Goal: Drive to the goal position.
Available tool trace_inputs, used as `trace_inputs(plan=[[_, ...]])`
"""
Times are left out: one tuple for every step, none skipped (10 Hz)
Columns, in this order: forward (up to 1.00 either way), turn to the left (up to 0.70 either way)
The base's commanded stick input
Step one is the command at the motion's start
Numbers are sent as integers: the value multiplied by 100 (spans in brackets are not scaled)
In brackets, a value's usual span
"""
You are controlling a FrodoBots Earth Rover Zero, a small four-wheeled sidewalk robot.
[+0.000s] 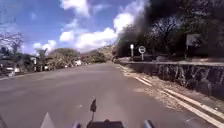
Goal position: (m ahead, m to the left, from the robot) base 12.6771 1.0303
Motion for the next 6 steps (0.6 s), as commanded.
trace_inputs(plan=[[70,0],[70,0],[70,0],[70,0],[70,0],[70,0]])
